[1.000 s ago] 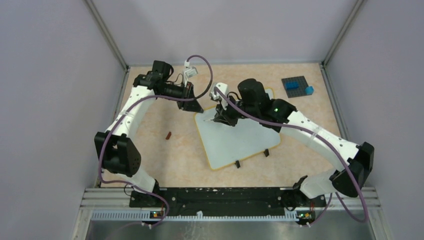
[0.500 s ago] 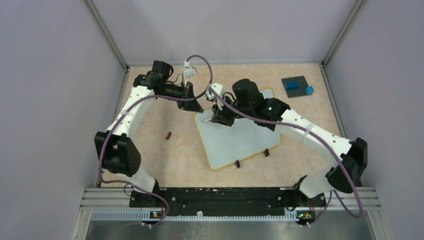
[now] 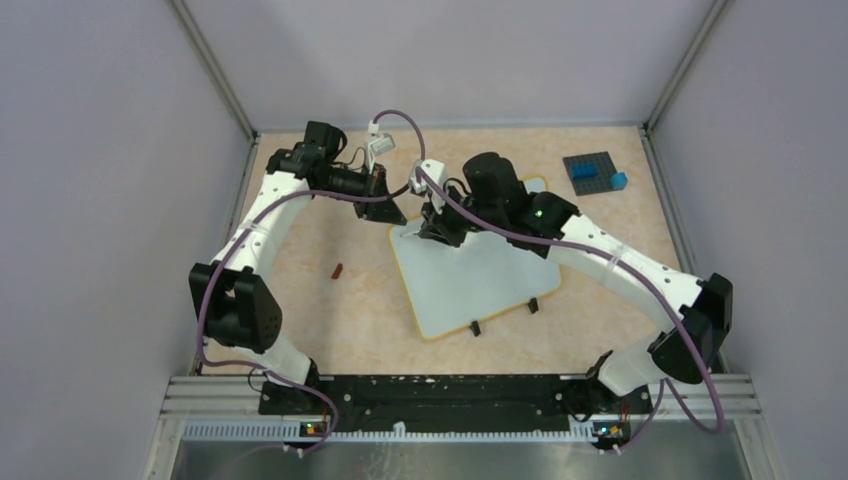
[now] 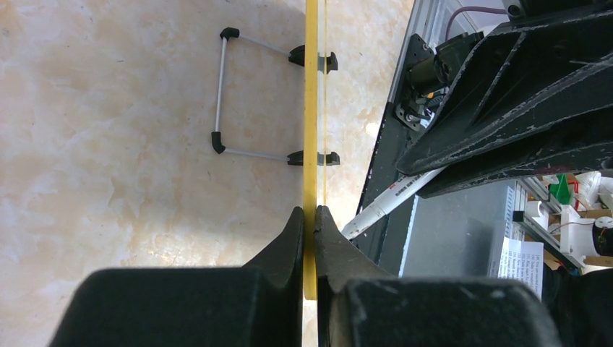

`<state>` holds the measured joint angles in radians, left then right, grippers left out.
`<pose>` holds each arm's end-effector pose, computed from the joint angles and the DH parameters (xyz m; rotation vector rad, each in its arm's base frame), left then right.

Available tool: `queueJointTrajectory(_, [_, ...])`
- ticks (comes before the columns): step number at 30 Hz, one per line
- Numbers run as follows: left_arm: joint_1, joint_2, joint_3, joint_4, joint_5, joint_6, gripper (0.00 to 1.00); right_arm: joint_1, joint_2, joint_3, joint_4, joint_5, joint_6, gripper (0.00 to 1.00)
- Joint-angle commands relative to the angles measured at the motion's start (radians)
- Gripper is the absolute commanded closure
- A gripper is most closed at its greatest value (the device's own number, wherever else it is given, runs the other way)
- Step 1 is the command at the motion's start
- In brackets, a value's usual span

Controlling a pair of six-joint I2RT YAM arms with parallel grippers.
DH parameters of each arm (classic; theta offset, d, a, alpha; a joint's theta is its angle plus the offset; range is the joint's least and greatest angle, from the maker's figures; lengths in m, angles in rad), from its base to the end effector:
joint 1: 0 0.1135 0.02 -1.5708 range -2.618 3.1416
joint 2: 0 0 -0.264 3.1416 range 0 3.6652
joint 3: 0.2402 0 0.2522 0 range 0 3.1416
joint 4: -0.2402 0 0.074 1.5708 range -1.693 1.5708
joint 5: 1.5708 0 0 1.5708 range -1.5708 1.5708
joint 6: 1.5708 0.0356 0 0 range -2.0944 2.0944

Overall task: Write a sentence on the whiteboard
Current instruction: Hold the whiteboard on the whiteboard stand, then write a sentence on the whiteboard.

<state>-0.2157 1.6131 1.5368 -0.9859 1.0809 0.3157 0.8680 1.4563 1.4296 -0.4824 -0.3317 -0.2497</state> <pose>0.3099 -0.1001 0.3392 0.9381 2.0982 -1.3315 0.2047 0.2595 0.3767 -1.3006 1.6869 0.7167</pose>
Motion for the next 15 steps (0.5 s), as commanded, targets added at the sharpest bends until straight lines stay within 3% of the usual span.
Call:
queueJointTrajectory(1, [-0.002,-0.004,-0.006,0.015,0.017,0.0,1.0,0.016,0.013,0.043,0.036,0.035,0.009,1.0])
queueJointTrajectory(15, [-0.002,-0.01,-0.018,0.019,0.011,0.003,1.0,0.017,-0.013,-0.054,0.047,0.041,0.008,1.0])
